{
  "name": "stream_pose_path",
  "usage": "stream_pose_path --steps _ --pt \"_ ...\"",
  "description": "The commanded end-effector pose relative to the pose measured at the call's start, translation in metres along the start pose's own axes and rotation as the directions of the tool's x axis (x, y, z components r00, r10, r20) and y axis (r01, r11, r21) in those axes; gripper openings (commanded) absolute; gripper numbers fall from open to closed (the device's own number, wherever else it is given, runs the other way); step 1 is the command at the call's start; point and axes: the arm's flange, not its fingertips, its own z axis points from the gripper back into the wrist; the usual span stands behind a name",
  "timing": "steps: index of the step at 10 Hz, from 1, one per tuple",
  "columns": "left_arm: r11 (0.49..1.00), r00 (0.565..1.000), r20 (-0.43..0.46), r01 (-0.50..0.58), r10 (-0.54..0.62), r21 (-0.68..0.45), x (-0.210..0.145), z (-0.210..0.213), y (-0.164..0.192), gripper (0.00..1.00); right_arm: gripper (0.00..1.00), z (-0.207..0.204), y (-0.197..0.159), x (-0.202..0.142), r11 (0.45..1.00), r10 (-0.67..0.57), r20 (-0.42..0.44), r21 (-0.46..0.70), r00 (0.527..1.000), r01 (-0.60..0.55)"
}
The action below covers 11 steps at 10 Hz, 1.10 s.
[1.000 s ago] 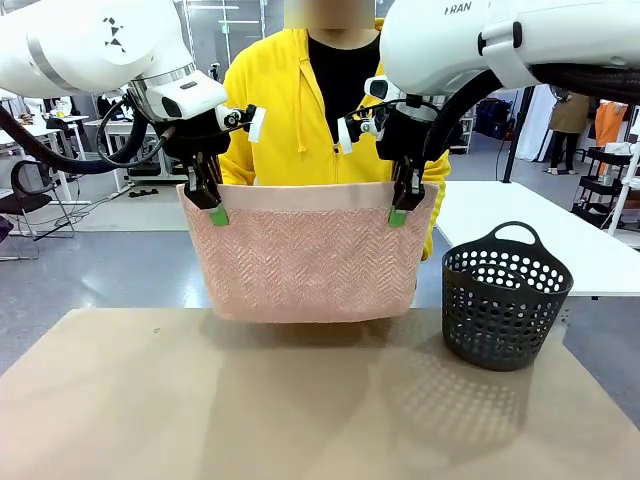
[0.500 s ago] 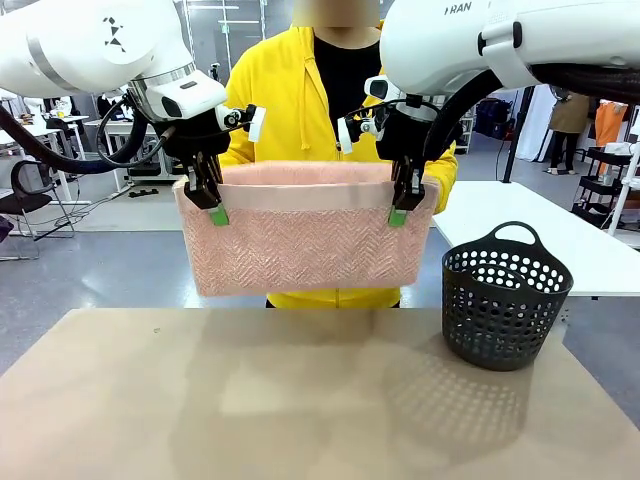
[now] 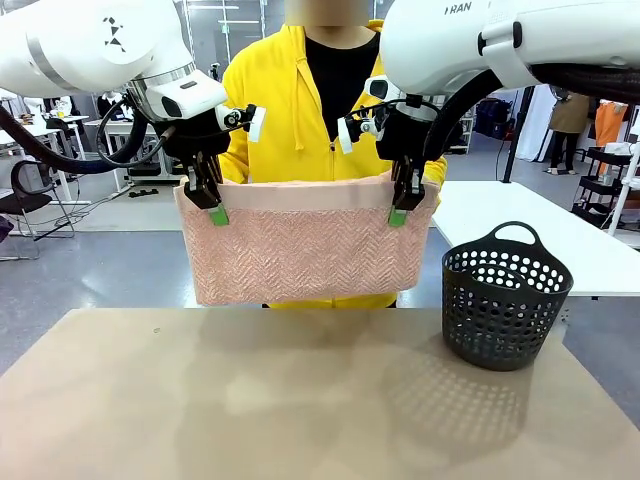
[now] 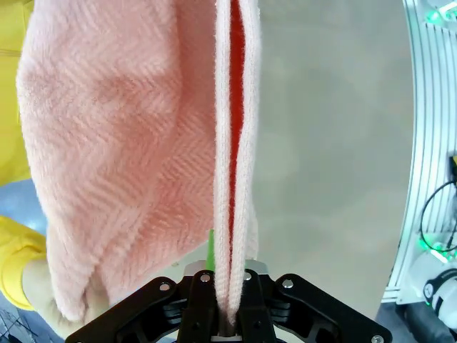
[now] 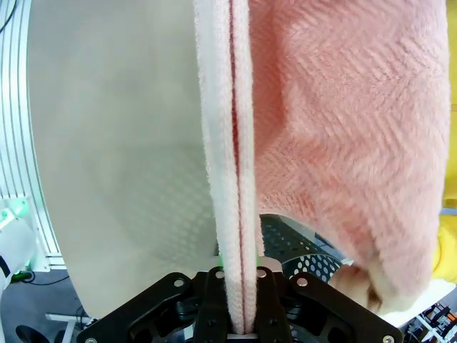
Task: Fold the towel.
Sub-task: Release the end of the 100 cm Hotel Towel you were holding.
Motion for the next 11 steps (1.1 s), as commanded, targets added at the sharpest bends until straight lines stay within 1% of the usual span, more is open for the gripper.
stream_pose_path --steps 1,11 --pt "1.0 1.0 -0.001 0.0 0.0 0.007 -0.0005 0.0025 0.0027 0.0 0.0 0.0009 -0.0001 -0.0008 1.0 0.003 -0.002 -0.002 1.0 -0.003" --pt "1.0 1.0 -0.001 0.0 0.0 0.007 -0.0005 0.0025 0.0027 0.0 0.0 0.0009 -0.0001 -0.0008 1.0 0.003 -0.002 -0.002 1.0 -0.003"
